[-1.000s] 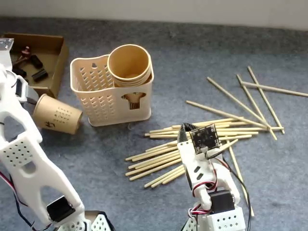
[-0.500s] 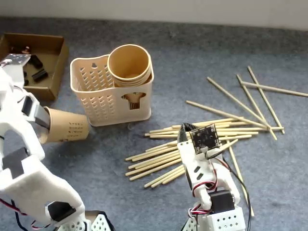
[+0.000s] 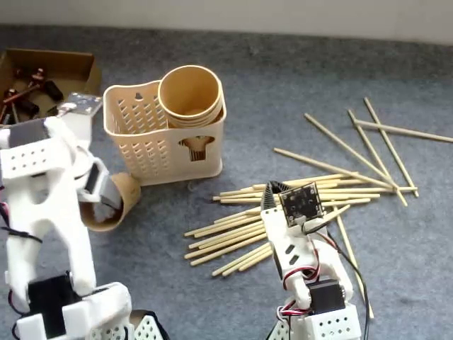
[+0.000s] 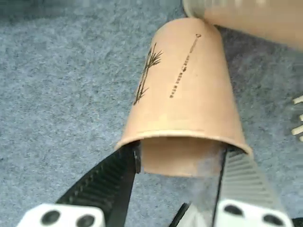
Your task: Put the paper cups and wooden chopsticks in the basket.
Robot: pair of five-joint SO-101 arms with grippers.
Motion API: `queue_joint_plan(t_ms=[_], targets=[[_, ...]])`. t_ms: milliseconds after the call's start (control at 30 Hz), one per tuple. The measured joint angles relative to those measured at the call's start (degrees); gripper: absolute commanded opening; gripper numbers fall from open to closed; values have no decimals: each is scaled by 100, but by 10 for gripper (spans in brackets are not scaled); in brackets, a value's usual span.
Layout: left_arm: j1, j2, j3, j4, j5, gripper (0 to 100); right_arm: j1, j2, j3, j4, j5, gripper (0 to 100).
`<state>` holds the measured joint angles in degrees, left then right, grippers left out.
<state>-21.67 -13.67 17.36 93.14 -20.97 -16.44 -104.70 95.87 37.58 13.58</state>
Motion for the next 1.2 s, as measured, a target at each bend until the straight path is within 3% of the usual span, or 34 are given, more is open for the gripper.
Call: queue_joint_plan(t_ms=[167,433,867,1033,1200], targets=[[519,-536,53,-114,396,266,0,0,0,0,0,10],[580,-800,-290,-114,440,266,0,0,0,0,0,10],[-686,-800,-677,-185,88,266,0,0,0,0,0,10],[-1152,-800,-343,-642,281,266,0,0,0,0,0,10],[-1196,-800,527,-1266,334,266,0,0,0,0,0,10]])
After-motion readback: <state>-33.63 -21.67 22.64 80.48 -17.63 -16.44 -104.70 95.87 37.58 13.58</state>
